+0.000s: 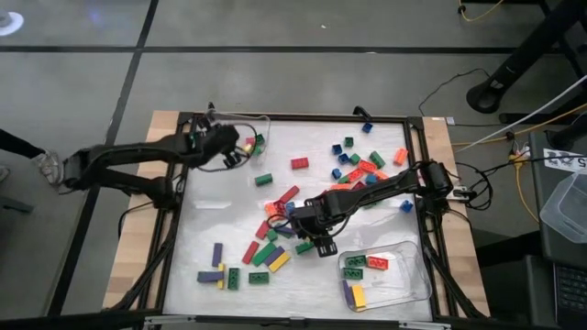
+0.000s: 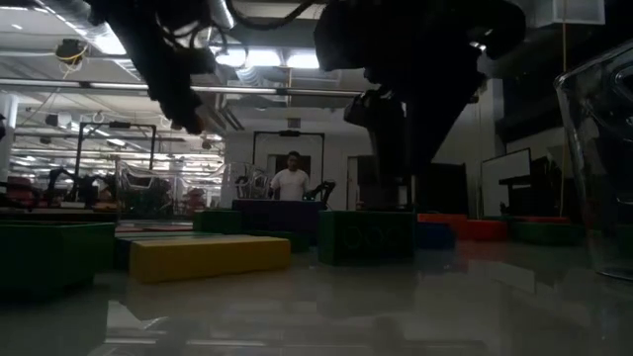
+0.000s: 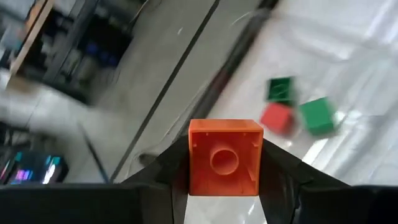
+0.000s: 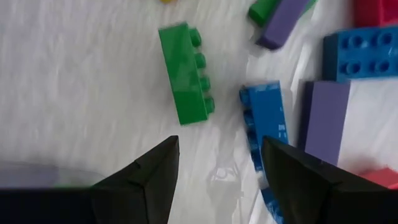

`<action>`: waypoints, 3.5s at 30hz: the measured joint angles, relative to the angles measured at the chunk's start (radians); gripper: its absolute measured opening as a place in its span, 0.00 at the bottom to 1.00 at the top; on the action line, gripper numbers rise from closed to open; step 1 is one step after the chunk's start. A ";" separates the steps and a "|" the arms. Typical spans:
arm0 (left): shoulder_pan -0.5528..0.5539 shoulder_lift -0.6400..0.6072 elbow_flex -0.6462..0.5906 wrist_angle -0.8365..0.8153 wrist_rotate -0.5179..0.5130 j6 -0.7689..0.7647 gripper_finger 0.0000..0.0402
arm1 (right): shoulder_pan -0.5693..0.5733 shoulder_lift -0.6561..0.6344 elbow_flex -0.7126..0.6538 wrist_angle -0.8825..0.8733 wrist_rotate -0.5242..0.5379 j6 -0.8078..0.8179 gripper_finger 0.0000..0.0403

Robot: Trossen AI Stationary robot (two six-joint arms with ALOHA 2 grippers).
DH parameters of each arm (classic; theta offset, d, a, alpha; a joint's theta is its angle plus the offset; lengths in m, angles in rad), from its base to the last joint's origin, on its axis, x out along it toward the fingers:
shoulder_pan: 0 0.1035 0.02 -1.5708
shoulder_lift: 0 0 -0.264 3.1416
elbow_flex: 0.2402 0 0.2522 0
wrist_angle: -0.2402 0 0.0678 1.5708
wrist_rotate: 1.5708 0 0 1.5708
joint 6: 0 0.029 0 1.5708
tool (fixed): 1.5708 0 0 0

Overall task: Sort blocks by size
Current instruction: Put the square orange game piece into the top transparent bin, then put the rectangular green game piece into the bottom transparent bin

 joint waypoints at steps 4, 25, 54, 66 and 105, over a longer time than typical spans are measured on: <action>0.099 0.036 0.000 0.005 0.007 -0.041 0.33 | 0.000 0.000 0.000 0.028 -0.006 0.000 0.56; 0.241 0.238 0.000 0.093 0.167 -0.076 0.55 | 0.035 0.052 0.000 0.124 -0.039 -0.047 0.56; -0.028 0.061 0.003 0.102 0.593 -0.148 0.51 | 0.033 0.113 0.133 -0.057 -0.032 -0.049 0.21; -0.294 -0.045 0.003 0.094 0.848 -0.289 0.44 | 0.070 0.110 0.515 -0.536 -0.070 -0.015 0.21; -0.999 -0.042 0.003 0.094 0.750 -1.087 0.44 | 0.616 0.097 0.465 -0.660 0.385 0.656 0.23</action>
